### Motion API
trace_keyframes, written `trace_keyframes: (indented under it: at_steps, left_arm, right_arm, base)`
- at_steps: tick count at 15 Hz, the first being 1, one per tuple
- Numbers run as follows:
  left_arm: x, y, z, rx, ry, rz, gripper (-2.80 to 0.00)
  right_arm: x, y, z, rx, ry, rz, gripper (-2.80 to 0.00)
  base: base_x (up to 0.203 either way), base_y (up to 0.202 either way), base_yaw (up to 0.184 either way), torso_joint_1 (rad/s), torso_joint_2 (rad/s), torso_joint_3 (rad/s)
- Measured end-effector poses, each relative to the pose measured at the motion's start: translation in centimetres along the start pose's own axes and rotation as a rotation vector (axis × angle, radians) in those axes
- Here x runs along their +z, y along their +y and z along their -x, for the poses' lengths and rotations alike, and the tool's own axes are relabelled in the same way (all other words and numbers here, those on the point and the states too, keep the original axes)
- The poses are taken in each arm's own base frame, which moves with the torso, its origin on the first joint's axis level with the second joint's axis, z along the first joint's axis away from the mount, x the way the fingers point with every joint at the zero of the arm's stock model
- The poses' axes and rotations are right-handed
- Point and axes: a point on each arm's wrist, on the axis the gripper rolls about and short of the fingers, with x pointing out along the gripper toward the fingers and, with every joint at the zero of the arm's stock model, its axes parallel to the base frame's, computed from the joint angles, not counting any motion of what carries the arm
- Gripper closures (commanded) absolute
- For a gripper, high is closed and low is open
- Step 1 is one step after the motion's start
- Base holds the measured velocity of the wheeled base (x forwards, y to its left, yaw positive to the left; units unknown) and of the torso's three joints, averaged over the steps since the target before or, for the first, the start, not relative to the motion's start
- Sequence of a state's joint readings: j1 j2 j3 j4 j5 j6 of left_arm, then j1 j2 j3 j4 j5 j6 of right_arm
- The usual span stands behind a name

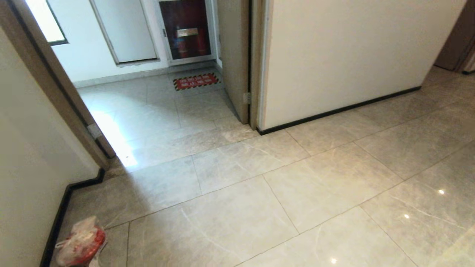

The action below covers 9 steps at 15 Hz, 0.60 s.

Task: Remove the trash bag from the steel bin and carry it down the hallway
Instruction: Put the trash bag at the door

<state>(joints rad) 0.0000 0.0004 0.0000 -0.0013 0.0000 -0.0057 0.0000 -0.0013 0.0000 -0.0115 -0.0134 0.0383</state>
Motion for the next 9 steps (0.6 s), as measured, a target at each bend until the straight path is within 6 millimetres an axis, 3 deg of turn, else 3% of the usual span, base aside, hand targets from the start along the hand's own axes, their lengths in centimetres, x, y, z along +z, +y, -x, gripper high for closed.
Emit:
trace_keyframes:
  at_steps: [9]
  left_arm:
    - [0.0,0.0,0.0,0.0,0.0,0.0,0.0]
  right_arm:
    - [0.0,0.0,0.0,-0.001,0.0,0.0,0.0]
  base:
    - [0.002,-0.018,0.167,0.002,0.0,0.001]
